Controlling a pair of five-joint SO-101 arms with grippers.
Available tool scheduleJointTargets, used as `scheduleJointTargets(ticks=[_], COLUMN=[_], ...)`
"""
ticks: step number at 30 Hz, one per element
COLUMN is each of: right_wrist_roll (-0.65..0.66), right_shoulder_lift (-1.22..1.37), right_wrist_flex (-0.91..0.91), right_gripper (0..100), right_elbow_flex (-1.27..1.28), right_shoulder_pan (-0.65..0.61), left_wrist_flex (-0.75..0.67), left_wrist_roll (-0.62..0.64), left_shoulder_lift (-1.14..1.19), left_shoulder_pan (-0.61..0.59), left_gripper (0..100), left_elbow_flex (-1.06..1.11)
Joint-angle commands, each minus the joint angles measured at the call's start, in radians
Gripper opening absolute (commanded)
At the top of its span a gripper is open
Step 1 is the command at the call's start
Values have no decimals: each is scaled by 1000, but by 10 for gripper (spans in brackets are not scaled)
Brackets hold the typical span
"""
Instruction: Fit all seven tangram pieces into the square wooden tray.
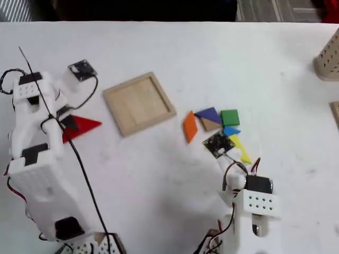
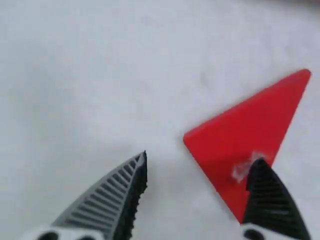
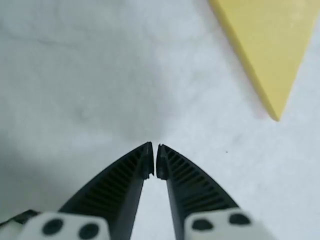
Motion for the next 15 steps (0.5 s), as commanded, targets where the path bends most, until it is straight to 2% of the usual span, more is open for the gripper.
scheduleJointTargets(ticks=[1, 10, 15], right_wrist_roll=[-9, -9, -9], right_shoulder_lift=[-15, -15, -15], right_wrist_flex=[-18, -18, -19], right_gripper=[19, 19, 19], right_elbow_flex=[-3, -3, -3], right_shoulder_pan=[-5, -5, -5], left_wrist_flex=[3, -132, -138], left_wrist_roll=[-44, -40, -11], left_shoulder_lift=[-4, -4, 50], left_shoulder_pan=[8, 22, 22], left_gripper=[309, 309, 307], left_elbow_flex=[63, 184, 137])
